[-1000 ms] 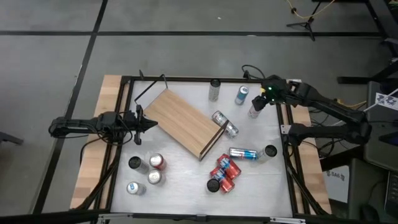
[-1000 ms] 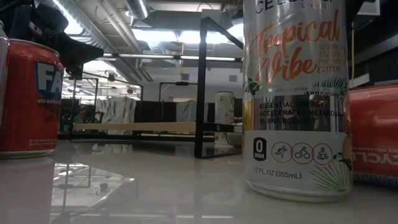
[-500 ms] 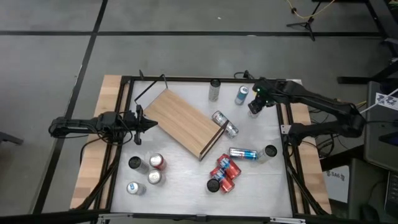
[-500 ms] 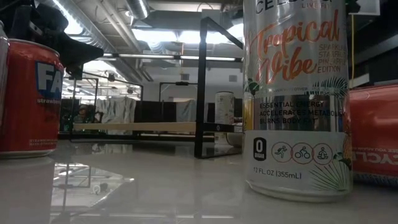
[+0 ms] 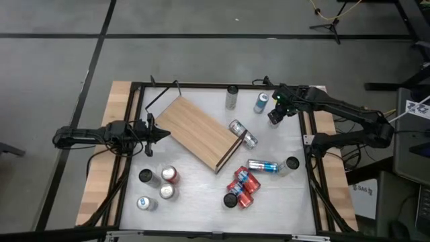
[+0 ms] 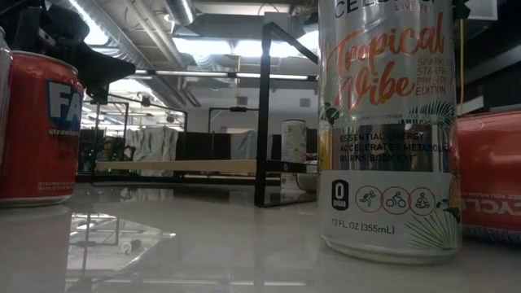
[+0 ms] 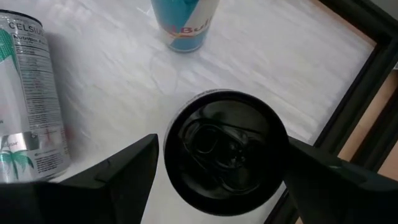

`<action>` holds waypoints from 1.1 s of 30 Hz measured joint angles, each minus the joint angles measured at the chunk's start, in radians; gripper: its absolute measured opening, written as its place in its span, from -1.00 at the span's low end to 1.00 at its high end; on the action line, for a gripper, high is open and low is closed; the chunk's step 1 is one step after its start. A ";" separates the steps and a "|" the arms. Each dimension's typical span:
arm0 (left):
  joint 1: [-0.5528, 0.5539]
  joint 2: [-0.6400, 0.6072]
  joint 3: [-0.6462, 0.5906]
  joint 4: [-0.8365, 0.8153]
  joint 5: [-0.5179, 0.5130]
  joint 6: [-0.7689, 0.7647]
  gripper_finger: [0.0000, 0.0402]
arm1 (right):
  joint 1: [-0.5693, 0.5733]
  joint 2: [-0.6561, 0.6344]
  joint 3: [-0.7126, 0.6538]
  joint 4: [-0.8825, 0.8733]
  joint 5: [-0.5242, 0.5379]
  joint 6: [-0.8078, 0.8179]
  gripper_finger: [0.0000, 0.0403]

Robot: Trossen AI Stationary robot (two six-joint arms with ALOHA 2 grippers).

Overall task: Place canned beverage on shelf
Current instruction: Put the right white-pink soda can on the shelf

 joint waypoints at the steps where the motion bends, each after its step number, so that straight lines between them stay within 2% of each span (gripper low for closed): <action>1: 0.000 0.000 0.000 0.000 0.000 0.000 -1.00 | 0.000 0.000 0.000 0.000 0.001 0.000 0.56; 13: 0.000 0.000 0.000 0.000 0.000 0.000 -1.00 | 0.000 0.000 0.000 0.000 0.006 0.000 0.54; 22: 0.000 0.000 0.000 0.000 0.000 0.000 -1.00 | 0.000 -0.002 0.000 0.002 0.008 0.001 0.20; 29: 0.000 0.000 0.000 0.000 0.000 0.000 -1.00 | 0.000 -0.002 0.000 0.001 0.007 0.001 0.30; 33: 0.000 0.000 0.000 0.000 0.000 0.000 -1.00 | 0.000 -0.002 0.000 0.001 0.007 0.001 0.25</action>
